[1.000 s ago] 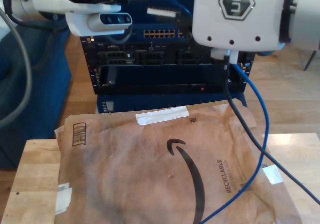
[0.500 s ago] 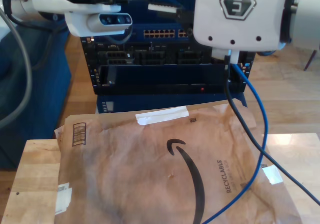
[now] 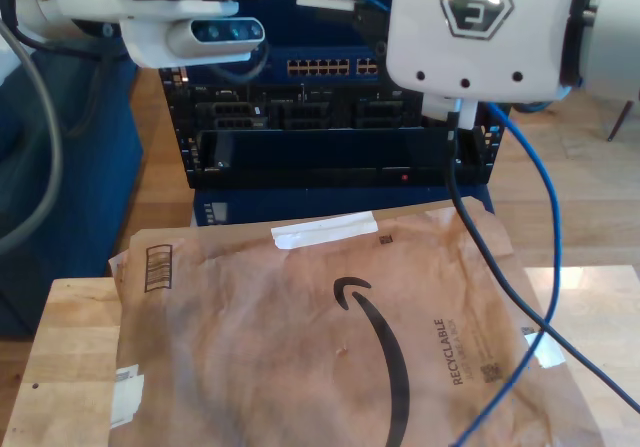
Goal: Grab the cable and plug it in
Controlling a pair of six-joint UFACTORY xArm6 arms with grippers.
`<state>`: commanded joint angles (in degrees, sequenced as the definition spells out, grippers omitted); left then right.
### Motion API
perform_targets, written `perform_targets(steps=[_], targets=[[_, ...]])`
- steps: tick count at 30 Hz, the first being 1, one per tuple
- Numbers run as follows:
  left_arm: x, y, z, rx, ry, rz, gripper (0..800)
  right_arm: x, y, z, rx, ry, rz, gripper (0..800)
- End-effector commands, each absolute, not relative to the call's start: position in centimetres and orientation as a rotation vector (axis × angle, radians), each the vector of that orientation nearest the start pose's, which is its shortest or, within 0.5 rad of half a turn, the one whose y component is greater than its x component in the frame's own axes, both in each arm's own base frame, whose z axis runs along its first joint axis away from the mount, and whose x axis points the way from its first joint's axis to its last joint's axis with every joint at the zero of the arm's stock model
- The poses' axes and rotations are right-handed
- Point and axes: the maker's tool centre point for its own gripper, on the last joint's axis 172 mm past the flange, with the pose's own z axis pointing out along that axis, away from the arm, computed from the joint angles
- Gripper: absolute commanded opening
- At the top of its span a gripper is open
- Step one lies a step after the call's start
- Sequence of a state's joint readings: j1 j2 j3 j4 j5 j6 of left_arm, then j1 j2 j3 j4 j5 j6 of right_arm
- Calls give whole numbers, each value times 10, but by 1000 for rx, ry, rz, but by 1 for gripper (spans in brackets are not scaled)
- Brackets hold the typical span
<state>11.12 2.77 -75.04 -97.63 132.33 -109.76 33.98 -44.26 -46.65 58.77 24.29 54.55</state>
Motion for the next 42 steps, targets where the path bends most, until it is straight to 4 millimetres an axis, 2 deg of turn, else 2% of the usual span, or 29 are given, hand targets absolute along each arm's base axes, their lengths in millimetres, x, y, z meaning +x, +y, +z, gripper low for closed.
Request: perform_targets(steps=[1, 2, 3, 4, 7, 10, 13, 15, 17, 19, 21, 24, 27, 28, 29, 31, 35, 38, 41, 42], targets=[[351, -184, 588, -1557, -1552, 2858, 564, 360, 285, 574, -1532, 891, -121, 3], [352, -184, 589, -1562, -1559, 2856, 630, 360, 285, 575, -1530, 890, -121, 2], [354, -184, 588, -1561, -1572, 2860, 753, 360, 285, 575, -1526, 893, -118, 2], [356, -184, 588, -1560, -1591, 2860, 799, 361, 284, 577, -1518, 898, -113, 2], [385, -169, 584, -1507, -1782, 2883, 800, 369, 272, 585, -1482, 935, -120, 2], [408, -148, 575, -1451, -1964, 2869, 800, 385, 247, 595, -1405, 1023, -119, 2], [427, -128, 546, -1438, -2265, 2646, 800, 398, 223, 605, -1350, 1083, -134, 2], [438, -114, 525, -1441, -2449, 2456, 800, 399, 222, 599, -1359, 1103, -111, 2], [448, -92, 509, -1437, -2610, 2303, 800, 412, 208, 588, -1354, 1156, -114, 1], [459, -73, 491, -1497, -2751, 2140, 800, 426, 187, 578, -1342, 1222, -113, 1], [465, -57, 467, -1583, -2848, 1954, 800, 430, 162, 574, -1329, 1285, -91, 1], [468, -20, 441, -1548, -2975, 1719, 800, 431, 114, 557, -1286, 1430, -36, 1], [466, 13, 417, -1556, -3041, 1427, 800, 418, 86, 531, -1326, 1589, 2, 1], [465, 32, 409, -1553, -3070, 1283, 800, 413, 79, 515, -1346, 1658, 13, 1], [464, 51, 401, -1542, -3089, 1148, 800, 409, 73, 505, -1369, 1711, 3, 1], [455, 75, 387, -1589, -3052, 949, 800, 400, 67, 488, -1419, 1779, -5, 1], [440, 108, 376, -1727, -2969, 766, 800, 378, 59, 459, -1499, 1908, 46, 1], [419, 142, 370, -1742, -2917, 624, 800, 364, 30, 423, -1487, 2119, 75, 1], [393, 172, 359, -1778, -2806, 501, 800, 369, 22, 399, -1487, 2209, 124, 1], [382, 190, 355, -1758, -2793, 474, 800, 372, 20, 390, -1490, 2231, 144, 1]])
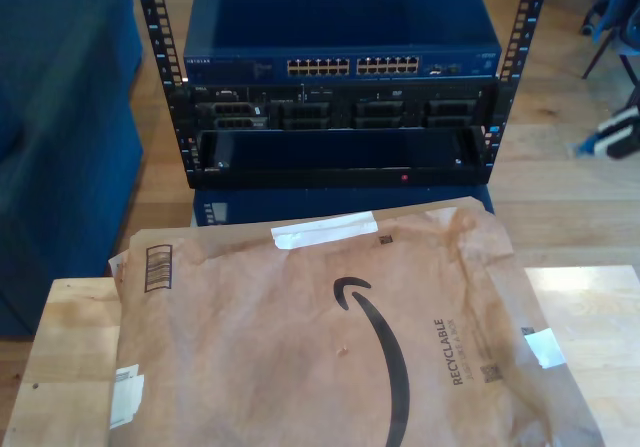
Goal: Grab the cable and plug it in
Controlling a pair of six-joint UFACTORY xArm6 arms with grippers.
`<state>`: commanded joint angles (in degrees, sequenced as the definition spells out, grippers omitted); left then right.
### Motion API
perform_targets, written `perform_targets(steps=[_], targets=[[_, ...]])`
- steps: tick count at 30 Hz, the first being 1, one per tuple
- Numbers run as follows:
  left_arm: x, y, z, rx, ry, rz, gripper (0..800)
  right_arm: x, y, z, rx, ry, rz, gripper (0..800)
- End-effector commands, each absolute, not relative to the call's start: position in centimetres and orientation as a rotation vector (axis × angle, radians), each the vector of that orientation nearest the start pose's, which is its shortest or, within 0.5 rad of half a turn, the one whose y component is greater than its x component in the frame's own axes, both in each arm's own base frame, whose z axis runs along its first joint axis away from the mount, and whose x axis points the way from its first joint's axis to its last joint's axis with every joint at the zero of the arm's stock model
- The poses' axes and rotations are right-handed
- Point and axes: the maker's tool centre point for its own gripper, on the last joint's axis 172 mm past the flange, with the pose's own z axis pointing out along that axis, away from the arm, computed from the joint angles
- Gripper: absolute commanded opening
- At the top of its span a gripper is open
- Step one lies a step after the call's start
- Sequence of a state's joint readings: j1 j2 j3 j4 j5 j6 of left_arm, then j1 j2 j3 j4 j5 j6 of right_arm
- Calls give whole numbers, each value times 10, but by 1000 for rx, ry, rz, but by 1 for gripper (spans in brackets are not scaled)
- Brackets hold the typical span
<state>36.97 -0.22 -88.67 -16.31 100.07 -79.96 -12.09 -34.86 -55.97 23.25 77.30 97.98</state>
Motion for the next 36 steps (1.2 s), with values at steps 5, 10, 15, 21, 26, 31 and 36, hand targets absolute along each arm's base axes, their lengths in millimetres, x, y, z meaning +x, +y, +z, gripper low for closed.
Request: perform_targets(steps=[5, 10, 15, 21, 26, 31, 36], targets=[[309, 232, 309, 1559, 2465, -552, 800, 378, 2, 350, -1478, 2380, 168, 0], [225, 254, 276, 1540, 2425, -632, 800, 387, -14, 334, -1526, 2415, 90, 0], [165, 252, 254, 1573, 2342, -672, 800, 388, -21, 308, -1637, 2449, 36, 0], [89, 237, 226, 1580, 2278, -761, 800, 390, -3, 269, -1727, 2496, -25, 0], [56, 192, 211, 1615, 2180, -781, 800, 399, 6, 253, -1785, 2498, -84, 0], [28, 153, 188, 1548, 2101, -810, 800, 401, 7, 248, -1772, 2506, -86, 0], [5, 142, 156, 1620, 2133, -776, 800, 393, 5, 237, -1784, 2523, -70, 0]])
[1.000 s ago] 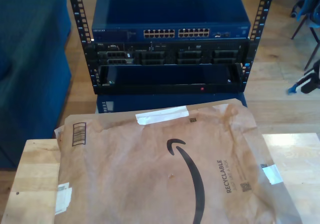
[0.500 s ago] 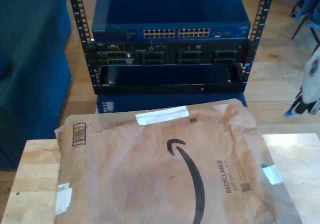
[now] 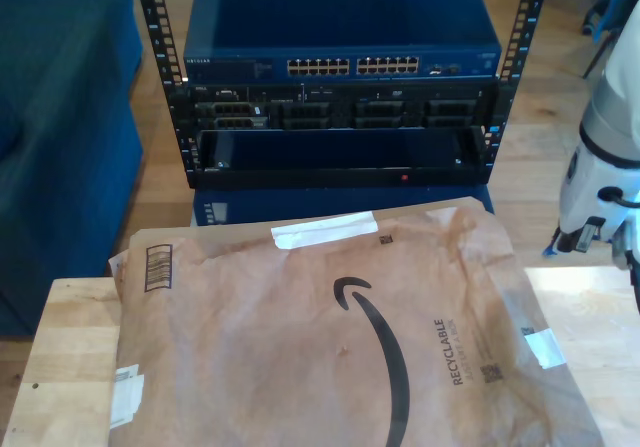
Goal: Grab the cable and plug it in
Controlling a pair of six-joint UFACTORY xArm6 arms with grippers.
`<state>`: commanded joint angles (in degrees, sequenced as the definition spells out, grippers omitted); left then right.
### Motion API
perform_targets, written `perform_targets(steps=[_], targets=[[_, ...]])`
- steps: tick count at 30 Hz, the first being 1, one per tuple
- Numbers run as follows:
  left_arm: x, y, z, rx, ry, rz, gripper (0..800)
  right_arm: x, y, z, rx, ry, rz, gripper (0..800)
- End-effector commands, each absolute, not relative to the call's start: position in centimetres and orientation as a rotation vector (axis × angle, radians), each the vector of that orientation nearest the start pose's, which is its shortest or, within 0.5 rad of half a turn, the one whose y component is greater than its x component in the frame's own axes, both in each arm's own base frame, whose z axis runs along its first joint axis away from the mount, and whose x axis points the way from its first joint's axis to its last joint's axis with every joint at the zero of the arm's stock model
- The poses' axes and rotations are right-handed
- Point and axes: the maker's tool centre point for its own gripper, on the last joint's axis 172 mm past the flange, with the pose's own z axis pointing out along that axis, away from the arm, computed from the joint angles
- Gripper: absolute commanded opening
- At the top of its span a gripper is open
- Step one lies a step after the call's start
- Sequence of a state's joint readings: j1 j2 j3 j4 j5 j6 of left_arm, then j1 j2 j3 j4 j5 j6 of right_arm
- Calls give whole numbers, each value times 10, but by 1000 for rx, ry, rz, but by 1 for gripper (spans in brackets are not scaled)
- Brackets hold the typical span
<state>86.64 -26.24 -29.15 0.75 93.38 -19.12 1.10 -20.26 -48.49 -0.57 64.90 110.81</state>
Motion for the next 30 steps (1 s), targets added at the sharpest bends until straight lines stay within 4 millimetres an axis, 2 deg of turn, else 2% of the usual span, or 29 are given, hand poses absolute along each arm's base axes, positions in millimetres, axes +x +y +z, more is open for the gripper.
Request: perform_targets(steps=[3, 7, 9, 10, 12, 15, 17, 19, 21, 23, 27, 29, 30], targets=[[-5, 125, 135, 1594, 2122, -763, 800, 384, 5, 228, -1794, 2538, -52, 0], [-18, 130, 116, 1629, 2173, -690, 800, 386, 5, 225, -1790, 2526, -66, 0], [-20, 113, 105, 1626, 2132, -706, 800, 387, 5, 222, -1787, 2523, -69, 0], [-21, 113, 98, 1643, 2137, -692, 800, 387, 5, 222, -1784, 2523, -70, 0], [-24, 126, 92, 1661, 2180, -634, 800, 387, 5, 222, -1787, 2519, -71, 0], [-26, 123, 82, 1758, 2085, -581, 800, 386, 5, 221, -1791, 2517, -71, 0], [-26, 119, 63, 1838, 2034, -529, 800, 388, 4, 214, -1800, 2495, -85, 0], [-24, 119, 41, 1873, 2058, -474, 800, 393, 5, 209, -1828, 2436, -117, 0], [-26, 126, 36, 1880, 2090, -440, 800, 400, 6, 210, -1817, 2405, -145, 0], [-25, 117, 30, 1871, 2079, -454, 800, 405, 6, 223, -1803, 2379, -175, 0], [-25, 116, 29, 1864, 2077, -458, 800, 430, 10, 273, -1849, 2231, -264, 0], [-25, 116, 29, 1863, 2076, -460, 800, 438, 9, 271, -1857, 2243, -250, 0], [-25, 116, 29, 1863, 2076, -460, 800, 442, 8, 277, -1849, 2238, -259, 0]])
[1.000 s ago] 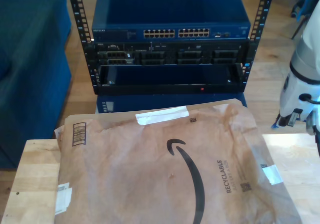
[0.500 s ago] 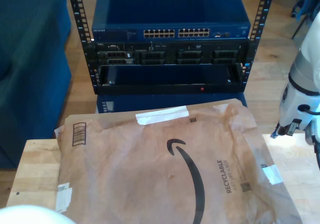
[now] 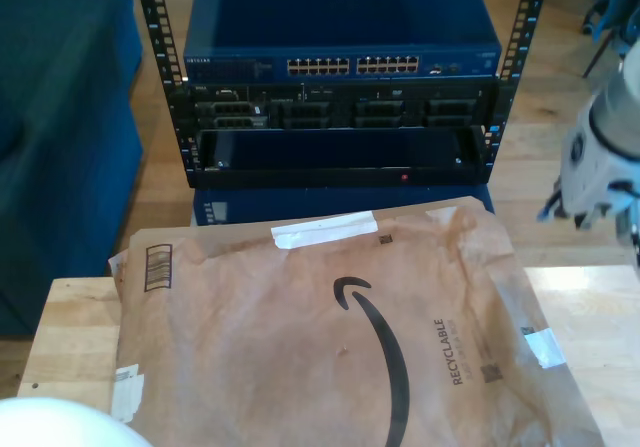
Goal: Grab the cable and plug it in
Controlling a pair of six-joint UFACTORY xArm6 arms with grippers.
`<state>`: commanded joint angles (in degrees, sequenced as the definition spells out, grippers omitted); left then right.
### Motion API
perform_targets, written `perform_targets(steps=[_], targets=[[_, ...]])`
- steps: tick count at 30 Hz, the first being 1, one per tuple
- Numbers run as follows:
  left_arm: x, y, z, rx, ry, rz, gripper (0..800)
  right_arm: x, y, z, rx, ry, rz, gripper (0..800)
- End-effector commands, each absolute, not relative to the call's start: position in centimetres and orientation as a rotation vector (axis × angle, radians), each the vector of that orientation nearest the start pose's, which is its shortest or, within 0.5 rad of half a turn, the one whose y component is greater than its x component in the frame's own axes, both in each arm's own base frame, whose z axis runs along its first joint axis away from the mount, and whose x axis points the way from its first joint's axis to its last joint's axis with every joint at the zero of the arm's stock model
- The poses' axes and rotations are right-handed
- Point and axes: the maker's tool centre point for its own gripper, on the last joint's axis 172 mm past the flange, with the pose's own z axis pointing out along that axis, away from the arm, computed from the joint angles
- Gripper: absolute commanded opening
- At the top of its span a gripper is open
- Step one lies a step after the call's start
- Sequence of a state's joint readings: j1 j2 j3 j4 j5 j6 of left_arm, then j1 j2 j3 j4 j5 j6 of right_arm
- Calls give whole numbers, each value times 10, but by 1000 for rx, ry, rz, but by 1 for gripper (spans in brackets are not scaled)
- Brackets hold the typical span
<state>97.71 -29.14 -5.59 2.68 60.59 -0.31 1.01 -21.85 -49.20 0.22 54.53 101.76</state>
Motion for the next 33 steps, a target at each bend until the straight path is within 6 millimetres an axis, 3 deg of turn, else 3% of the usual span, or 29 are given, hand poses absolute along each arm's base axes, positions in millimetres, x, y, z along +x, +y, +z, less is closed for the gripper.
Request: perform_targets(steps=[8, 16, 20, 25, 29, 33], targets=[[-25, 116, 29, 1860, 2075, -462, 800, 454, 2, 253, -1851, 2268, -242, 0], [-25, 115, 29, 1859, 2074, -463, 800, 459, -4, 268, -1819, 2246, -281, 0], [-25, 115, 29, 1859, 2074, -463, 800, 469, 12, 277, -1845, 2168, -321, 0], [-25, 116, 29, 1861, 2076, -461, 800, 469, 17, 256, -1870, 2162, -316, 0], [-25, 116, 29, 1861, 2076, -461, 800, 493, 10, 257, -1959, 2028, -471, 0], [-25, 116, 29, 1861, 2076, -461, 800, 501, 18, 263, -1991, 1970, -503, 0]])
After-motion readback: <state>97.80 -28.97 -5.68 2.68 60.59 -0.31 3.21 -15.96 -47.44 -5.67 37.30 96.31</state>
